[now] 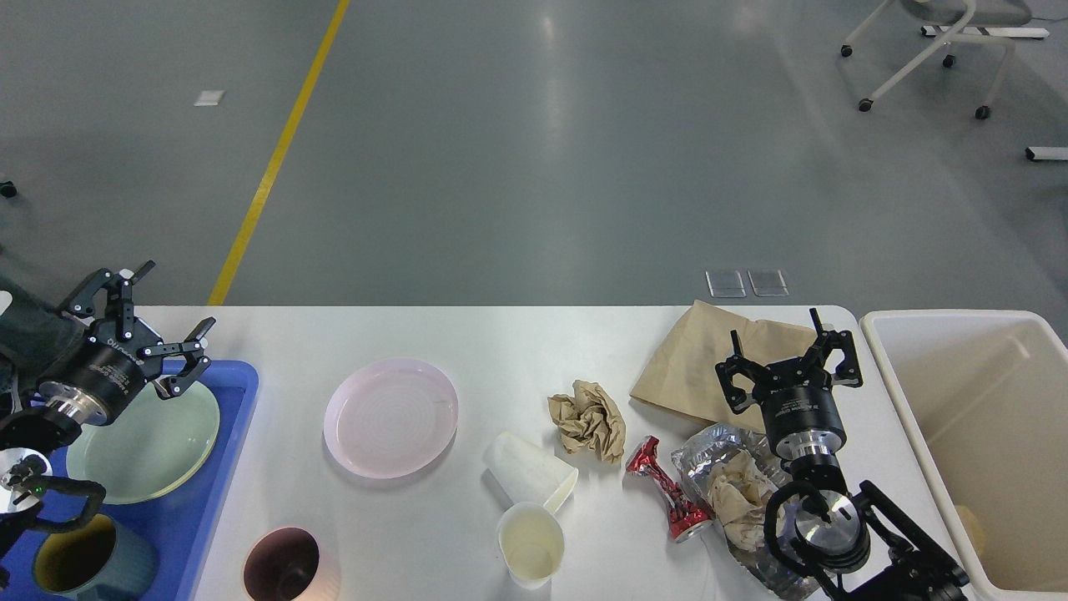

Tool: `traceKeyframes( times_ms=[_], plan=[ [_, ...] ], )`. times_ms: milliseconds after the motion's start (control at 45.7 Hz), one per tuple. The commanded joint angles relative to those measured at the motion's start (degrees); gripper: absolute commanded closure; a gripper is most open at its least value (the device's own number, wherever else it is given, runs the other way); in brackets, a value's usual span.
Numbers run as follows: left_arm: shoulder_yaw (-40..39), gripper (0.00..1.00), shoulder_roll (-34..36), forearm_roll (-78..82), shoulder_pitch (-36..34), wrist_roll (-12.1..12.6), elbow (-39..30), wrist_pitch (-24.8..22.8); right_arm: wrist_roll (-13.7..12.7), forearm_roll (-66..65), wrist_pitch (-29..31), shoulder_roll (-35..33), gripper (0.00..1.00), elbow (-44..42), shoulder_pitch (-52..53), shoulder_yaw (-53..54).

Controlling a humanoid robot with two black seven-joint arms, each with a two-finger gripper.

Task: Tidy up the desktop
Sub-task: 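Raise the left gripper up and away from the blue tray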

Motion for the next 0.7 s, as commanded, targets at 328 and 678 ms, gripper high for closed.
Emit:
traceKeyframes(
  times_ms=[328,678],
  plan=[
    [78.83,0.04,5.51,0.87,-50.33,0.17,-0.23,-9.08,-0.01,0.01,0.00,0.01,0.00,0.00,0.00,0.00],
    [111.72,0.04,-7.85,0.87,-80.82,0.43,-18.23,-8.82,-0.01,0.01,0.00,0.01,0.00,0.00,0.00,0.00]
  ],
)
